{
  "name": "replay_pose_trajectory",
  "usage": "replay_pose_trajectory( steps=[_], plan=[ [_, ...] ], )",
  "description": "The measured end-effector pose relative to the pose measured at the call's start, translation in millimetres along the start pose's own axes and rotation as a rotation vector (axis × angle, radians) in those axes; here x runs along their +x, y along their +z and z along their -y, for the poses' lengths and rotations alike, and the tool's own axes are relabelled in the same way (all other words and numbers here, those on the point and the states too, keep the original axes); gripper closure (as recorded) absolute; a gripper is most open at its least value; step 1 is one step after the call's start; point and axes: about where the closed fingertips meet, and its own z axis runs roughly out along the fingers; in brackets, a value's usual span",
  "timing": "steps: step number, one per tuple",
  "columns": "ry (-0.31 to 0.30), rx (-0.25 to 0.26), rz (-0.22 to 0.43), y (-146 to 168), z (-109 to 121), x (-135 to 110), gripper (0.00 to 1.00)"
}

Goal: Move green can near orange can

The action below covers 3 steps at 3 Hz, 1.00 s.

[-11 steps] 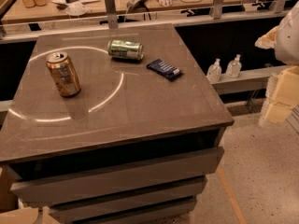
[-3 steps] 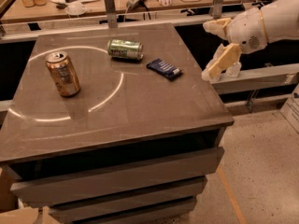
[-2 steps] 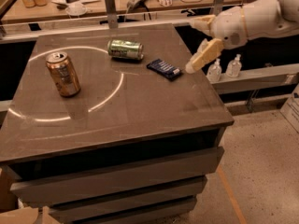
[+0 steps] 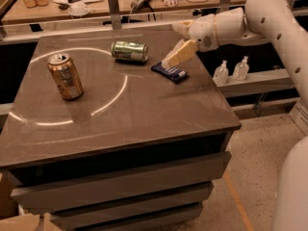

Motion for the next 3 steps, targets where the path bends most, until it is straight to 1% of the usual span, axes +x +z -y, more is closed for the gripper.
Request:
replay_pose_trajectory(
  steps=[1,2,3],
  plan=[
    [0.052,0.028,0.034,35,16,4,0.0],
    [0.066,0.06,0.057,64,27,6,0.0],
    [0.046,0.074,0.054,82,35,12,0.0]
  ],
)
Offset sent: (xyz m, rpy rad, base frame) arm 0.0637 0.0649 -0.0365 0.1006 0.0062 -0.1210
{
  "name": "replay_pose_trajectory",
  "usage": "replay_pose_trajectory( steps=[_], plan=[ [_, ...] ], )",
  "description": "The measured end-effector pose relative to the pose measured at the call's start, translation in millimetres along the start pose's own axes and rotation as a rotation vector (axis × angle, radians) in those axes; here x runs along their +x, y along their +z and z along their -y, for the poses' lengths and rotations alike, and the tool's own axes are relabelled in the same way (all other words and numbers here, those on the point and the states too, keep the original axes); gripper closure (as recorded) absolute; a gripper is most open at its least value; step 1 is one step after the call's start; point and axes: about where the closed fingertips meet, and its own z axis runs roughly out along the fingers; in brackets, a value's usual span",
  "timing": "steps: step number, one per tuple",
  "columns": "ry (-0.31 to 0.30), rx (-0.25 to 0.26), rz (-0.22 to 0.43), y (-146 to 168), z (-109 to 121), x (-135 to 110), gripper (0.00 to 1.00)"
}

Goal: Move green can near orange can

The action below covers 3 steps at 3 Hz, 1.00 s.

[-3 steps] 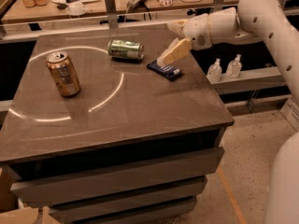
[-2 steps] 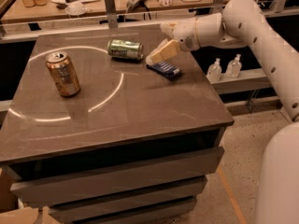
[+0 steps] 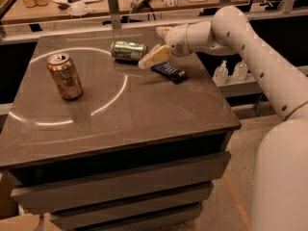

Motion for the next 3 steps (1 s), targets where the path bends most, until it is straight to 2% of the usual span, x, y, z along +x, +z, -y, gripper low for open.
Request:
replay_pose_trajectory(
  steps=[1,2,3],
  plan=[
    [-0.025,-0.006,-0.02,15,8,9,0.0],
    [-0.045,-0.025,-0.02,27,15,10,0.15],
    [-0.055,-0.046,-0.005,35,19,7,0.36]
  ],
)
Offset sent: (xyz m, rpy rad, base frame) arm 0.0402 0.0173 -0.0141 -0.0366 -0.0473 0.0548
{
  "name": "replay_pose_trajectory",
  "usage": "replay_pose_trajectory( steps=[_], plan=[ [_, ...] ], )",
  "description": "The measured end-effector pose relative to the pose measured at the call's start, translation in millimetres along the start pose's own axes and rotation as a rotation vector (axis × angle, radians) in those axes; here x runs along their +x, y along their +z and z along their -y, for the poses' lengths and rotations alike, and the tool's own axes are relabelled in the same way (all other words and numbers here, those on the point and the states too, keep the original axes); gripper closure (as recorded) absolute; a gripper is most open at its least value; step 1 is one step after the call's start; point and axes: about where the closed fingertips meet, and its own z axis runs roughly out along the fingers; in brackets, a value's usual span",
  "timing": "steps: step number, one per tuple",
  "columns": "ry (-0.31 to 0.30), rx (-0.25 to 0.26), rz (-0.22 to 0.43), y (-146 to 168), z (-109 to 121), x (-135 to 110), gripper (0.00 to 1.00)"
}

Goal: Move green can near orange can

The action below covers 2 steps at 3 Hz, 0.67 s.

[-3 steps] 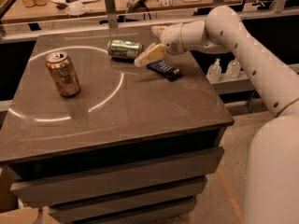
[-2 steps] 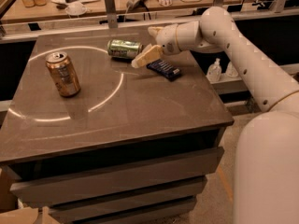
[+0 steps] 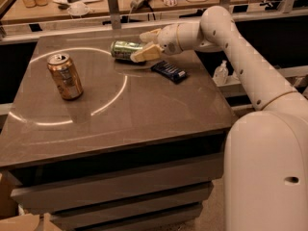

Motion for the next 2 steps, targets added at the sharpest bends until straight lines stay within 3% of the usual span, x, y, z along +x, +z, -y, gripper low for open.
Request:
replay_pose_trajectory(
  steps=[1,2],
  plan=[
    [0.011,-0.016,0.003,1,-2,3,0.61],
    [0.006,-0.084,0.032,-5,-16,1,0.84]
  ],
)
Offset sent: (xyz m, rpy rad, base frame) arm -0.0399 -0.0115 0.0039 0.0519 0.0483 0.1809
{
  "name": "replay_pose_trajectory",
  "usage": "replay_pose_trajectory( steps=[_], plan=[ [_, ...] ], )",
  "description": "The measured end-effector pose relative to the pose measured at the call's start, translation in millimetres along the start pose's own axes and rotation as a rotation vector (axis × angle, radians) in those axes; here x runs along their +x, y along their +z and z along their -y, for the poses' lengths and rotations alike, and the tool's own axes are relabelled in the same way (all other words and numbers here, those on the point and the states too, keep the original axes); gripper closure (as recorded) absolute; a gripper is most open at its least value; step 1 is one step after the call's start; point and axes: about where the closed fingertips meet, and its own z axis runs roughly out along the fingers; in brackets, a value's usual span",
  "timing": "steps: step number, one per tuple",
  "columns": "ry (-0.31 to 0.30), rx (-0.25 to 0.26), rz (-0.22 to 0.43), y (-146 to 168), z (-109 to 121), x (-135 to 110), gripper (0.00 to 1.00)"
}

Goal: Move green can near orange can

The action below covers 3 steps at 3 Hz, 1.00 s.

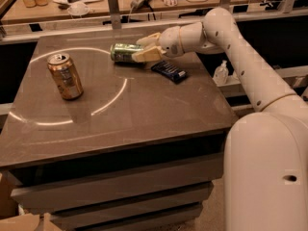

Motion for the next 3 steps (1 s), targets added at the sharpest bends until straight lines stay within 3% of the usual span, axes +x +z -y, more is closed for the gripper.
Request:
replay_pose_trajectory(
  steps=[1,2,3],
  plan=[
    [-0.048,-0.084,0.079,-23,-26,-23,1.0],
    [-0.114,-0.156,0.118,-45,-52,-53,1.0],
    [-0.145,-0.191,0.036,-56,-77,-66,1.0]
  ],
)
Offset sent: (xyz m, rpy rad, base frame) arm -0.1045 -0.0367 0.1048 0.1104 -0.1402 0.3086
